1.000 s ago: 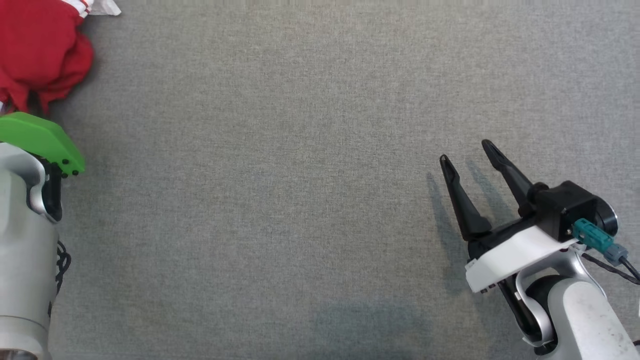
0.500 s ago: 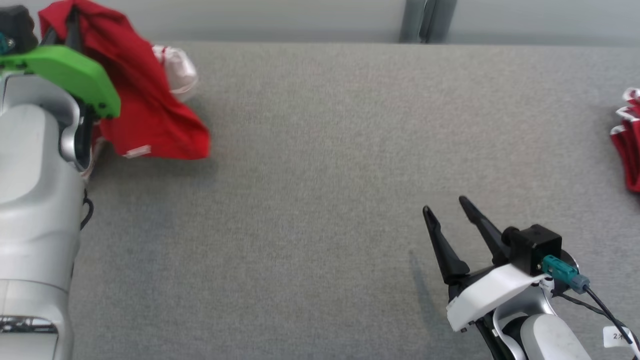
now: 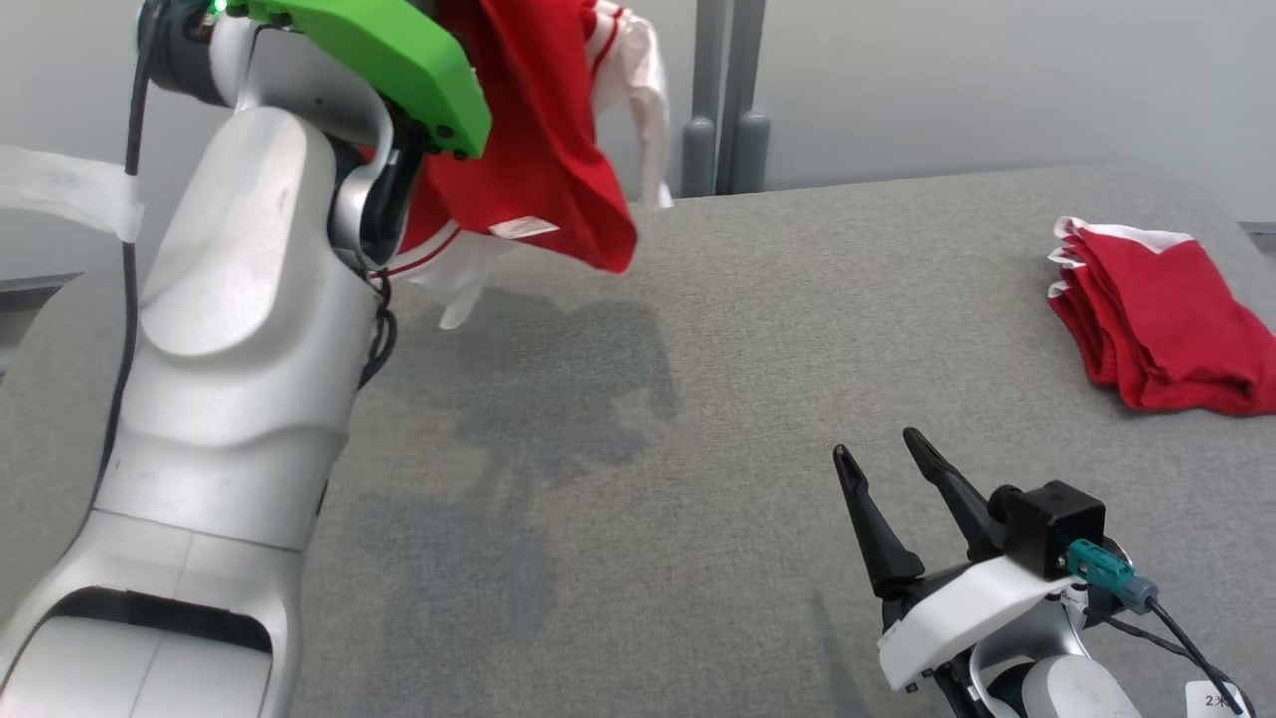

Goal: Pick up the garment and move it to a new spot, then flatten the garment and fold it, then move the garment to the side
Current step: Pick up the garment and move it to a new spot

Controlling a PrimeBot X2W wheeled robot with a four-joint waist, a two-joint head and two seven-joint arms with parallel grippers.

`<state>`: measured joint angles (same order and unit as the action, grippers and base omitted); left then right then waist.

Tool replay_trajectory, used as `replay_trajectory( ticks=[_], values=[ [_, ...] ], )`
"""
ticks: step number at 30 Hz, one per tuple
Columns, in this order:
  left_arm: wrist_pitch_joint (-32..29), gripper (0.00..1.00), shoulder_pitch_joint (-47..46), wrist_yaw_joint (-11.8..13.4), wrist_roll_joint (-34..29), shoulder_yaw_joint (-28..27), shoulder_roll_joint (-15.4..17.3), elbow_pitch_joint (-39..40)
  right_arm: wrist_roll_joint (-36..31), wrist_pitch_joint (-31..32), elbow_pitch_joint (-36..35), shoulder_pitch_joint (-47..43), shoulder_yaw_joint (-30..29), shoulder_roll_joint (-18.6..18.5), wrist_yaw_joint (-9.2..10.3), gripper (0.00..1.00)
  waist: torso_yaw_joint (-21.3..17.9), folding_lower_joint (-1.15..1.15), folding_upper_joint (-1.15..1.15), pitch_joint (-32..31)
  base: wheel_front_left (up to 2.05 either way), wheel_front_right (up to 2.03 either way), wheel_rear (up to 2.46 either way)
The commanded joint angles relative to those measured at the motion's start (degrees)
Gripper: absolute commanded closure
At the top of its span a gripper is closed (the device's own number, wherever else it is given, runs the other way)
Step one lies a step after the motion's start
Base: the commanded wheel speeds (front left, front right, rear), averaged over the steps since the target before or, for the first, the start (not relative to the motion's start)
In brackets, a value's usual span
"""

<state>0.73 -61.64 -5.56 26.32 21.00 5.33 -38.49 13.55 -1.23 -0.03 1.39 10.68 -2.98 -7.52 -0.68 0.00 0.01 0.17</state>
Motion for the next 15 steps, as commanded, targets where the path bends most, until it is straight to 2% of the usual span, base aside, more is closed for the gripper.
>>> replay_trajectory(
  ticks=[1,4,9,13,15],
  values=[
    [-0.6,1.0,0.9,-0.4,2.0,0.2,-0.7,1.6,0.4,-0.4,0.1,-0.3,0.2,0.0,0.06,0.0,-3.7,0.0,-0.01,-0.7,0.0,0.0,0.0],
    [-2.5,1.0,2.9,-0.5,5.9,1.1,-1.9,4.5,0.3,-0.6,0.3,0.2,0.2,0.0,0.06,0.0,-5.2,0.0,-0.01,0.3,0.0,0.0,0.0],
    [-8.2,1.0,7.5,1.9,12.1,3.6,-2.3,6.1,0.6,-1.1,0.2,1.5,0.6,0.1,0.06,0.0,-7.1,0.0,-0.01,3.5,0.0,0.0,0.0],
    [-10.6,1.0,10.2,4.3,12.5,5.0,-2.2,4.1,0.7,-1.5,0.3,2.2,1.0,0.1,0.06,0.0,-8.1,0.0,-0.01,5.7,0.0,0.0,0.0],
    [-10.8,1.0,11.9,5.6,11.3,5.5,-0.9,1.4,0.9,-1.7,0.3,3.0,1.4,0.1,0.06,0.0,-8.9,0.0,-0.01,7.1,0.0,0.0,0.0]
  ],
)
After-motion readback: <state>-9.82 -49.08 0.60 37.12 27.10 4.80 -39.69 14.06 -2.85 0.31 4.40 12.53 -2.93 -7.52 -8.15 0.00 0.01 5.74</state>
